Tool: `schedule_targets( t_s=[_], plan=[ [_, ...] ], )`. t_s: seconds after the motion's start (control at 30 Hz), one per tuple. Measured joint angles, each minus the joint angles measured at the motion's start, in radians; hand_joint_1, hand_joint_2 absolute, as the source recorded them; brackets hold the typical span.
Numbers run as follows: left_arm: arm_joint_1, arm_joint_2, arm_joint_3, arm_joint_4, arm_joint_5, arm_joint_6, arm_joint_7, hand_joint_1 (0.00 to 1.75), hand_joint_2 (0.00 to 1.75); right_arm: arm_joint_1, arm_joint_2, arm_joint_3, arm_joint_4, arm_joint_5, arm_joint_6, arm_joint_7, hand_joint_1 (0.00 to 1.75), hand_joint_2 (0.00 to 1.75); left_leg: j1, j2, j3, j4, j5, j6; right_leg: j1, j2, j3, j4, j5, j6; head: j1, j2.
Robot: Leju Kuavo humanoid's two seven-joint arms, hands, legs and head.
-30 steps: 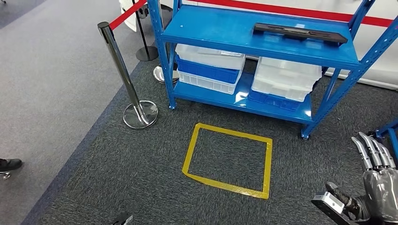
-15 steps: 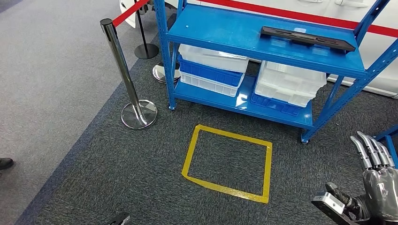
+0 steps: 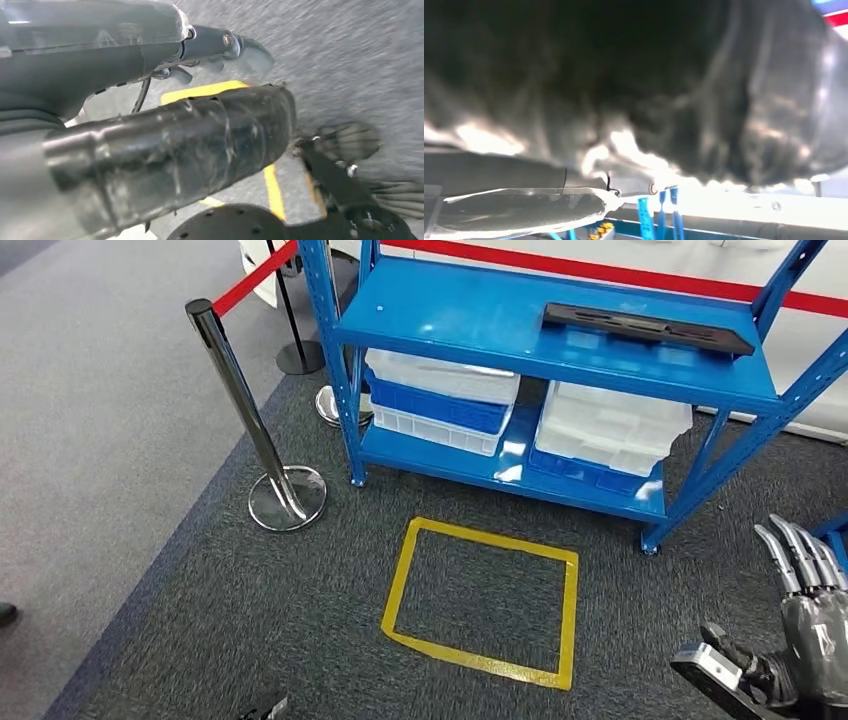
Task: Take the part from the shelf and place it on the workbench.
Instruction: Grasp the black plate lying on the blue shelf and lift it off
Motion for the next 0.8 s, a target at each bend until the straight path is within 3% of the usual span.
schedule_targets(
  t_s=[0.07,0.1,0.13,0.17,0.23,0.27,0.3,0.37,0.4,0.47,0.5,0.57,0.6,0.63,0.67,0.77,0.8],
  plan=[
    [0.001,0.003,-0.001,0.0,-0.003,0.0,-0.001,0.0,0.0,-0.003,0.0,0.0,0.0,0.0,0.003,0.0,0.0,0.0,0.006,0.001,-0.078,0.075,-0.066,-0.011,-0.006,0.001,0.029,-0.002,-0.024,0.005,-0.001,0.0],
    [0.003,0.004,-0.001,0.0,-0.004,0.0,0.0,0.0,0.0,-0.005,0.0,0.0,0.001,0.0,0.004,-0.001,0.0,0.0,0.009,0.001,-0.099,0.074,-0.087,-0.016,-0.01,0.002,0.046,-0.001,-0.037,0.009,-0.001,0.0],
    [0.006,0.006,-0.001,0.0,-0.006,0.0,0.0,0.0,0.0,-0.006,0.001,0.0,0.001,0.0,0.005,-0.001,0.0,0.0,0.012,0.001,-0.108,0.046,-0.083,-0.021,-0.014,0.003,0.065,-0.001,-0.052,0.014,-0.001,0.0],
    [0.008,0.007,-0.001,0.0,-0.007,0.0,0.0,0.0,0.0,-0.008,0.001,0.0,0.001,0.0,0.006,-0.001,0.0,0.0,0.015,0.002,-0.106,-0.005,-0.046,-0.025,-0.018,0.003,0.085,0.0,-0.068,0.02,-0.001,0.0],
    [0.01,0.008,-0.002,0.001,-0.009,0.0,0.0,0.0,0.0,-0.013,0.002,0.0,0.003,0.0,0.009,-0.001,0.0,0.0,0.02,0.008,-0.1,-0.12,0.079,-0.029,-0.022,0.004,0.115,0.007,-0.103,0.036,-0.002,0.0],
    [0.009,0.008,-0.003,0.001,-0.009,0.0,-0.001,0.0,0.0,-0.017,0.002,0.001,0.004,0.001,0.011,-0.001,0.0,0.0,0.02,0.01,-0.097,-0.153,0.123,-0.024,-0.021,0.003,0.126,0.01,-0.121,0.045,-0.003,0.0],
    [0.009,0.008,-0.004,0.002,-0.009,0.0,-0.001,0.0,0.0,-0.021,0.002,0.001,0.004,0.001,0.012,-0.001,0.0,0.0,0.02,0.012,-0.095,-0.168,0.144,-0.016,-0.02,0.003,0.136,0.013,-0.133,0.055,-0.003,0.0],
    [0.006,0.008,-0.005,0.002,-0.009,0.0,-0.001,0.0,0.0,-0.032,0.001,0.001,0.004,0.002,0.014,-0.001,0.0,0.0,0.019,0.009,-0.08,-0.167,0.131,0.005,-0.02,0.003,0.145,0.028,-0.133,0.069,-0.003,0.0],
    [0.005,0.008,-0.006,0.002,-0.009,0.0,-0.001,0.0,0.0,-0.035,0.001,0.001,0.004,0.002,0.014,-0.001,0.0,0.0,0.019,0.008,-0.07,-0.17,0.128,0.014,-0.022,0.003,0.136,0.057,-0.12,0.073,-0.003,0.0],
    [0.003,0.009,-0.007,0.002,-0.009,-0.001,-0.001,0.0,0.0,-0.04,0.001,0.001,0.005,0.002,0.014,-0.001,0.0,0.0,0.019,0.005,-0.046,-0.177,0.118,0.027,-0.025,0.003,0.068,0.166,-0.11,0.077,-0.002,0.0],
    [0.002,0.009,-0.007,0.002,-0.009,-0.001,0.0,0.0,0.0,-0.04,0.001,0.001,0.006,0.001,0.014,-0.001,0.0,0.0,0.017,0.004,-0.035,-0.18,0.11,0.031,-0.025,0.003,0.022,0.23,-0.125,0.077,-0.001,0.0],
    [0.001,0.009,-0.007,0.002,-0.009,0.0,0.002,0.0,0.0,-0.04,0.002,0.001,0.01,-0.002,0.015,-0.001,0.0,0.0,0.012,0.0,-0.011,-0.184,0.089,0.035,-0.023,0.003,-0.061,0.31,-0.2,0.078,-0.001,0.0],
    [0.002,0.009,-0.007,0.002,-0.009,0.0,0.003,0.0,0.0,-0.041,0.003,0.001,0.012,-0.004,0.016,-0.001,0.0,0.0,0.01,-0.003,0.005,-0.185,0.077,0.037,-0.022,0.003,-0.087,0.313,-0.234,0.076,-0.001,0.0],
    [0.002,0.009,-0.007,0.002,-0.009,0.0,0.005,0.0,0.0,-0.041,0.003,0.002,0.014,-0.005,0.016,-0.001,0.0,0.0,0.007,-0.006,0.022,-0.185,0.064,0.038,-0.02,0.003,-0.102,0.293,-0.247,0.073,-0.001,0.0],
    [0.002,0.009,-0.007,0.002,-0.009,0.001,0.007,0.0,0.0,-0.041,0.004,0.002,0.015,-0.006,0.016,-0.001,0.0,0.0,0.003,-0.008,0.041,-0.185,0.051,0.038,-0.016,0.003,-0.108,0.251,-0.227,0.065,-0.001,0.0],
    [0.002,0.006,-0.007,0.004,-0.009,0.002,0.012,0.0,0.0,-0.043,0.004,0.002,0.02,-0.01,0.018,0.0,0.0,0.0,-0.005,-0.015,0.083,-0.186,0.015,0.033,0.003,0.01,-0.109,0.103,-0.024,0.027,-0.001,0.0],
    [0.001,0.005,-0.006,0.005,-0.009,0.002,0.014,0.0,0.0,-0.045,0.004,0.003,0.022,-0.013,0.019,0.0,0.0,0.0,-0.005,-0.018,0.087,-0.189,0.007,0.029,0.009,0.013,-0.109,0.081,0.024,0.02,-0.001,0.0]
  ],
)
